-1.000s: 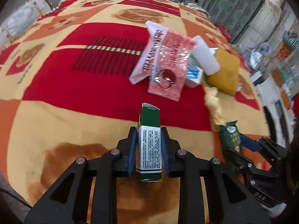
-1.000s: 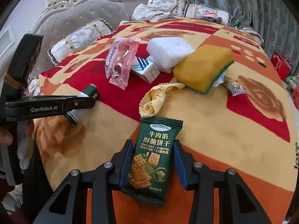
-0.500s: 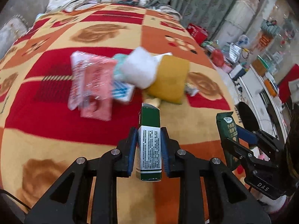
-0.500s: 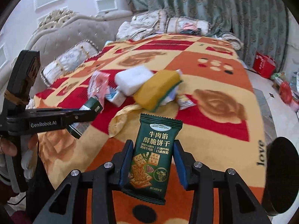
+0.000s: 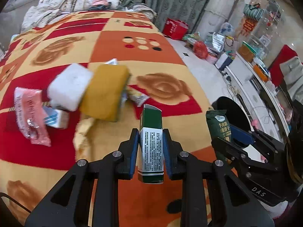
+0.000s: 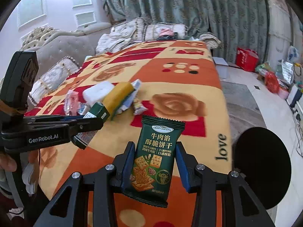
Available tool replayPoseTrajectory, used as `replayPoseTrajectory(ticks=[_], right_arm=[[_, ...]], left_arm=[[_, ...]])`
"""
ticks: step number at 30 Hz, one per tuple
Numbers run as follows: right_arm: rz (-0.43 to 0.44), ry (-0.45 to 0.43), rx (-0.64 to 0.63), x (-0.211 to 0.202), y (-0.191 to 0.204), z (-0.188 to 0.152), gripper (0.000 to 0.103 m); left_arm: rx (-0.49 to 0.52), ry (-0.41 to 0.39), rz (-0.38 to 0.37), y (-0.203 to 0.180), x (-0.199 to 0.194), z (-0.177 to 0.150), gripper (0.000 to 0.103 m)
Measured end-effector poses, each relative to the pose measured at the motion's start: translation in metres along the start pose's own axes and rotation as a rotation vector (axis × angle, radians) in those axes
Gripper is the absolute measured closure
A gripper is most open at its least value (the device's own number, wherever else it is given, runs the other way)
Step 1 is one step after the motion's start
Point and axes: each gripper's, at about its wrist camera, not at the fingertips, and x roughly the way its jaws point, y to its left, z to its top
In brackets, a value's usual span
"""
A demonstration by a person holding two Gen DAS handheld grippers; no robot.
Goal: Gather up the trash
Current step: 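Carry the green box and snack packet toward the black bin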
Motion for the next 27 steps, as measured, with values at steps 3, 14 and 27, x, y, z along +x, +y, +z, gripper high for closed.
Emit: replayPoseTrajectory(ticks=[3,14,27], right_arm=[[-0.018,-0.005,0.021,-0.004,-0.013,-0.001,0.062],[-0.087,-0.01,0.099,-0.016,-0.062,-0.009,0.062],[-0.145,-0.009,0.17,-0.029,-0.108,-0.021,0.062]], left_arm=[[0.014,0.007,-0.017,-0.014,0.007,0.004,0.081],[0.057,0.045,-0.069,-0.06,0.033,0.012,0.081],[0.101,0.059,-0.096,-0.099,0.05,0.019,0.081]])
